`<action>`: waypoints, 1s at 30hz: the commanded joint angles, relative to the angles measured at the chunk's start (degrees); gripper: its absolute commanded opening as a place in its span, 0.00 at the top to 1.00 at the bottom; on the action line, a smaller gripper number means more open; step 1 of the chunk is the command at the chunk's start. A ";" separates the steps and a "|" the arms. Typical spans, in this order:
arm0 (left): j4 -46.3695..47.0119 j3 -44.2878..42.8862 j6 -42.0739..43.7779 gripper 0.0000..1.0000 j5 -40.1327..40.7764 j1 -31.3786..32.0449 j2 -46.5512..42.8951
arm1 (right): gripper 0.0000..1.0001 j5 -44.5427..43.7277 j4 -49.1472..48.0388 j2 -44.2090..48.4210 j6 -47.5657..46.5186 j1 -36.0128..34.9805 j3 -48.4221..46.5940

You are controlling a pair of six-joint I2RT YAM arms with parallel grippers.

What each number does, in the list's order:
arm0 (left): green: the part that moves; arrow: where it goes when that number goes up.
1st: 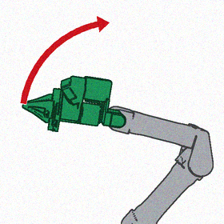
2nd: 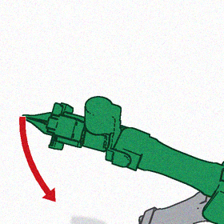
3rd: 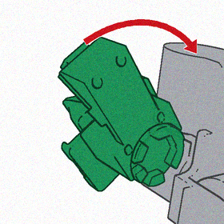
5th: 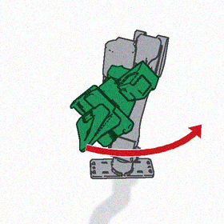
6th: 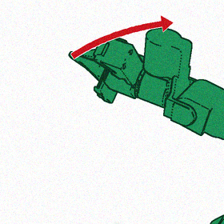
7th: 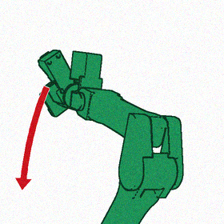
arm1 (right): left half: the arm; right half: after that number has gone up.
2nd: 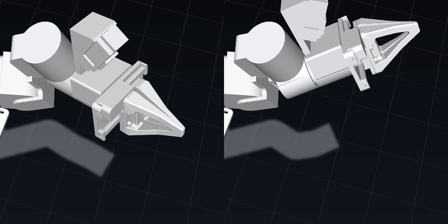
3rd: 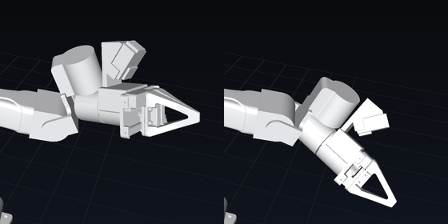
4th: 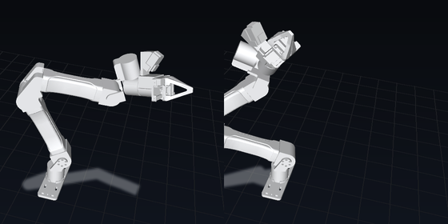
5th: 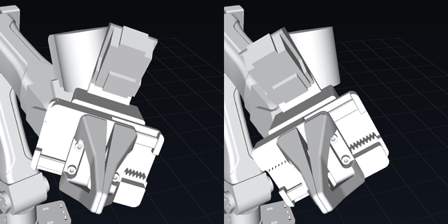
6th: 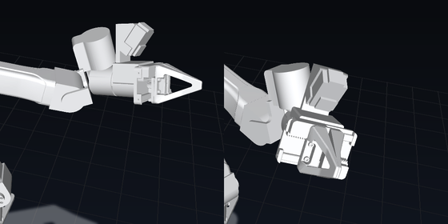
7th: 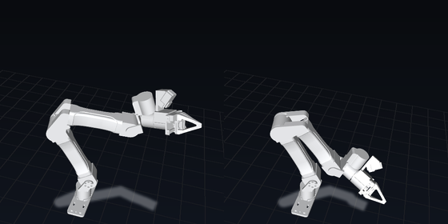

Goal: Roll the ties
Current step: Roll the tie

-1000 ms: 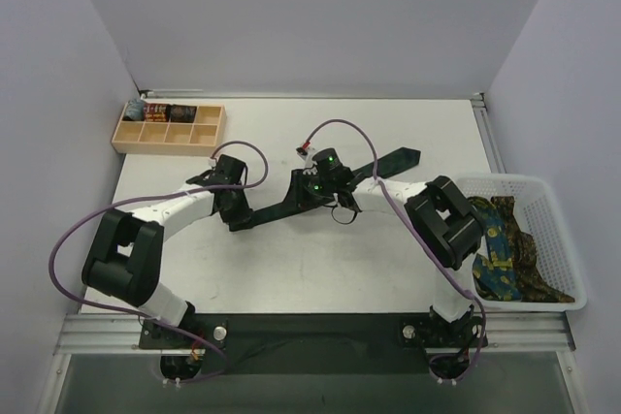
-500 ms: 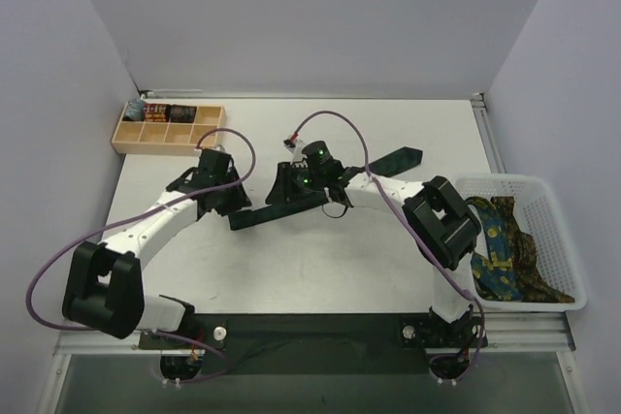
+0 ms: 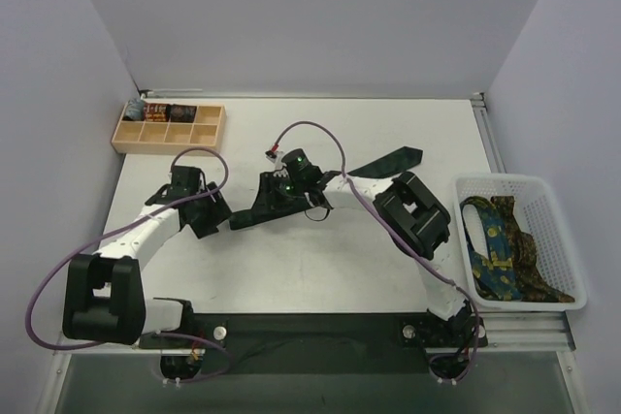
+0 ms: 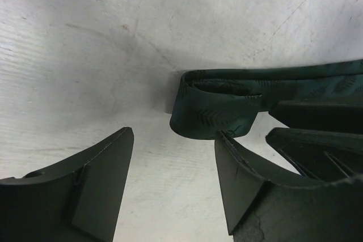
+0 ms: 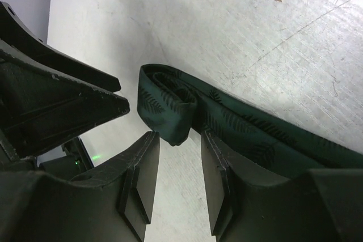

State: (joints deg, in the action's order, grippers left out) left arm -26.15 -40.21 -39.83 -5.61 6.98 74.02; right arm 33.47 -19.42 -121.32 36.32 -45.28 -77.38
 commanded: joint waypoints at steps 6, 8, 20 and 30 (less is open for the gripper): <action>4.27 0.21 0.37 0.31 -6.17 -0.57 3.41 | 0.66 2.47 -1.15 -2.96 2.44 -0.69 -4.09; 4.97 0.39 -0.07 0.31 -6.87 -0.57 4.11 | 0.67 2.74 -1.15 -3.57 2.71 -0.69 -4.35; 6.47 0.92 -0.69 0.31 -8.54 -0.48 5.87 | 0.93 4.23 -1.50 -5.33 3.15 1.15 -4.18; 9.36 -0.22 1.16 0.28 -11.53 -0.48 8.07 | 0.95 5.64 0.00 -6.48 2.09 2.03 -5.06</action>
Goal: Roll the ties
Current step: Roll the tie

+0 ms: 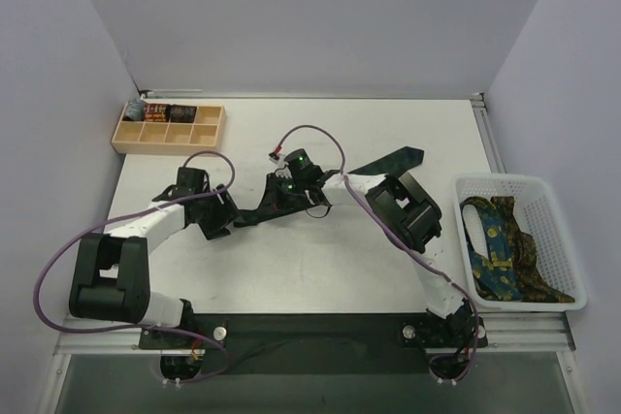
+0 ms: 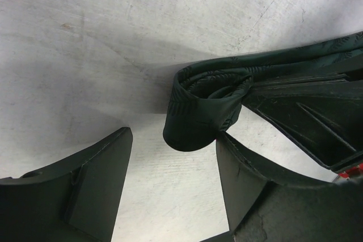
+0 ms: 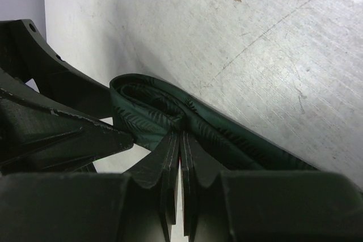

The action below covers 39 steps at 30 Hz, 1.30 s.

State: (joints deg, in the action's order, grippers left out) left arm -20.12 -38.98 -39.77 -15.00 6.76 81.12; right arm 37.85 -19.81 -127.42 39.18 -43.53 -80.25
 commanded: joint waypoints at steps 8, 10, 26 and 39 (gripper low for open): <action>7.99 -0.57 -0.48 0.35 -4.24 -0.26 3.08 | 0.94 1.62 0.92 -0.90 -1.39 0.46 -2.55; 8.60 -0.83 -0.14 0.37 -3.46 -0.26 2.81 | 0.94 1.79 1.00 -1.08 -1.47 0.46 -2.55; 10.28 -0.30 4.17 0.37 -2.05 0.70 3.87 | 0.95 2.32 0.92 -1.34 -1.65 0.90 -2.63; 10.19 0.84 1.36 0.56 -0.82 4.13 2.90 | 0.94 1.79 0.39 -0.64 -1.74 1.08 -2.02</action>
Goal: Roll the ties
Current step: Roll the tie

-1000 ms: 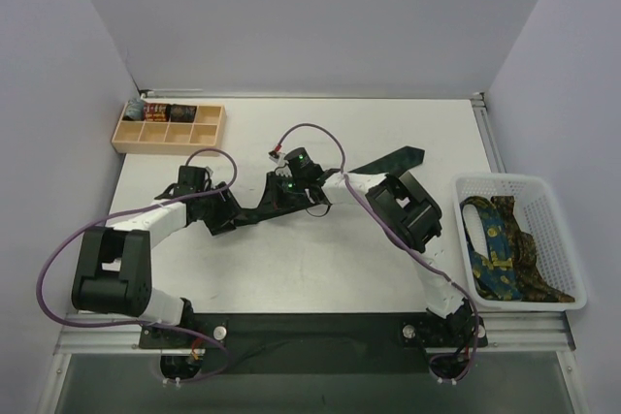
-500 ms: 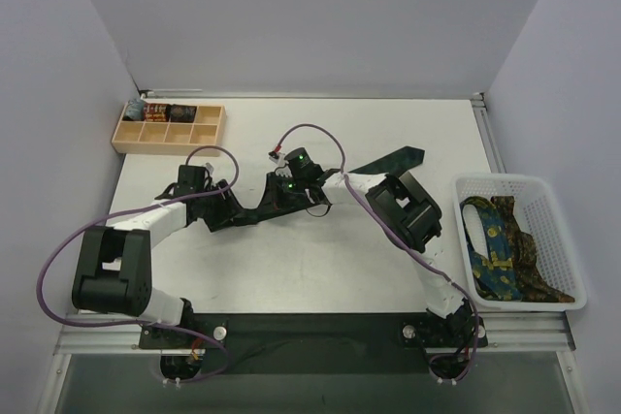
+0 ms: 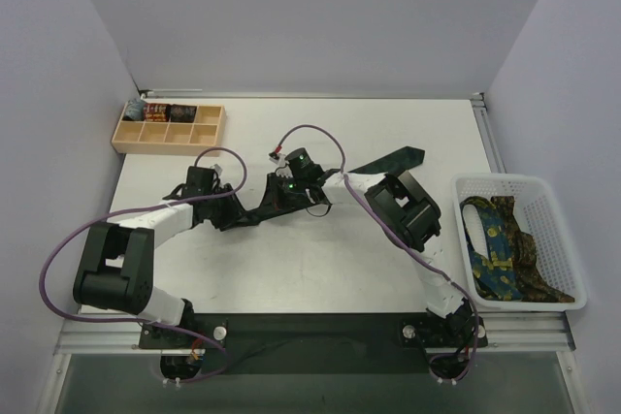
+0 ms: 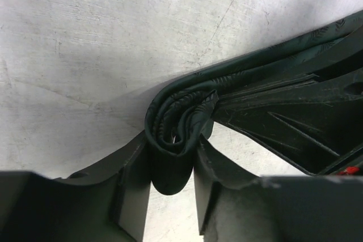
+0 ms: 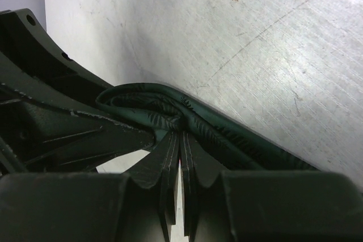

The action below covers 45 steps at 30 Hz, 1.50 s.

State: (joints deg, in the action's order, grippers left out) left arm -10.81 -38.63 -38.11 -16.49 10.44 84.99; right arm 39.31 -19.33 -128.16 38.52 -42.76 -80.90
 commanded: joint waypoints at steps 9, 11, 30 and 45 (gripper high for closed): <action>1.40 0.48 -1.88 0.76 -0.20 0.72 0.35 | 0.85 -1.69 2.98 4.67 -5.21 0.75 0.30; 2.63 1.28 -3.37 0.78 -0.56 0.72 0.26 | 0.82 -2.65 3.42 6.51 -6.53 1.10 1.36; -12.03 0.85 -4.52 0.98 9.53 0.81 -11.34 | 0.66 -19.88 21.53 11.18 -20.34 4.62 3.38; -27.33 -8.91 -3.55 1.00 28.70 1.08 -7.83 | 0.70 -23.40 25.31 9.59 -9.44 -0.21 3.03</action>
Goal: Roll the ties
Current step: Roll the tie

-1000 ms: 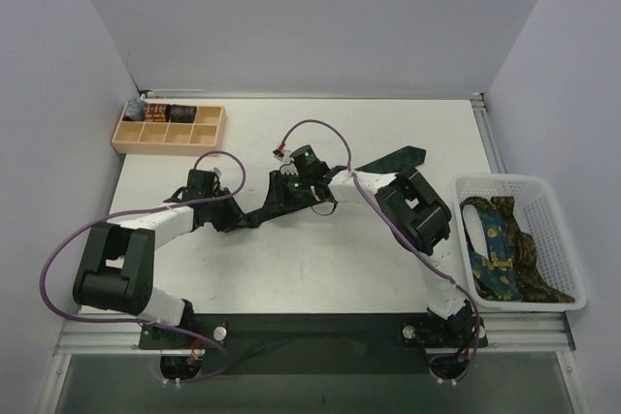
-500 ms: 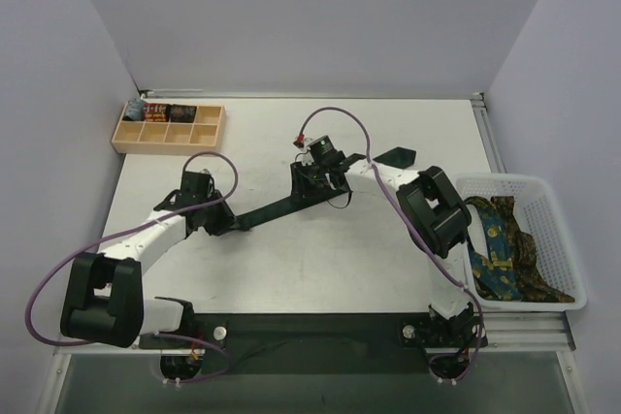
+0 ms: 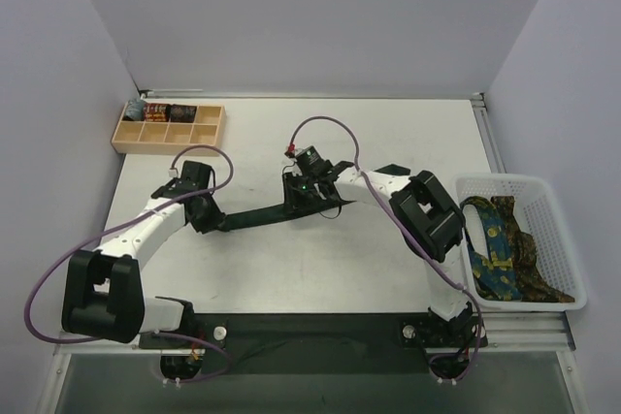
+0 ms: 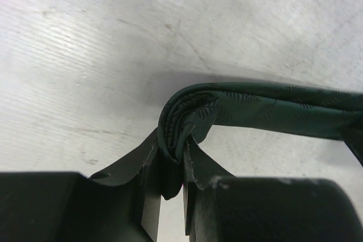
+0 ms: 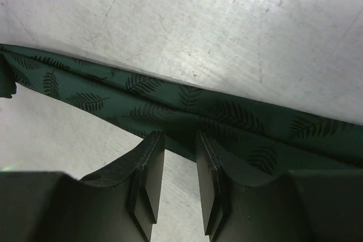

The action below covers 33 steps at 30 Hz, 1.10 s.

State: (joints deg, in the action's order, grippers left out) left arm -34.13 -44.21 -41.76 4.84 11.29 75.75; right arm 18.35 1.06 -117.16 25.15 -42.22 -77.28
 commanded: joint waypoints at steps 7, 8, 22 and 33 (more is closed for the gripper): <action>-5.16 -9.40 1.76 1.00 16.07 4.79 7.04 | 0.69 0.19 4.92 -1.75 6.23 -1.73 -2.79; -5.59 -10.02 1.94 1.00 17.21 5.93 7.66 | 0.69 0.81 4.74 -1.75 6.40 -1.82 -3.05; -8.84 -16.96 6.16 1.00 28.82 13.31 16.18 | 0.69 5.02 -5.62 1.94 7.64 -0.59 3.62; -11.66 -23.72 8.71 1.00 35.76 16.75 24.53 | 0.61 2.92 -18.28 11.86 7.90 0.91 18.20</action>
State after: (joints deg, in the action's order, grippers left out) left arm -43.99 -64.40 -34.81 35.97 27.09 98.85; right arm 23.03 -14.28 -109.91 33.01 -42.19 -61.89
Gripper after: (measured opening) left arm 0.265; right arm 0.386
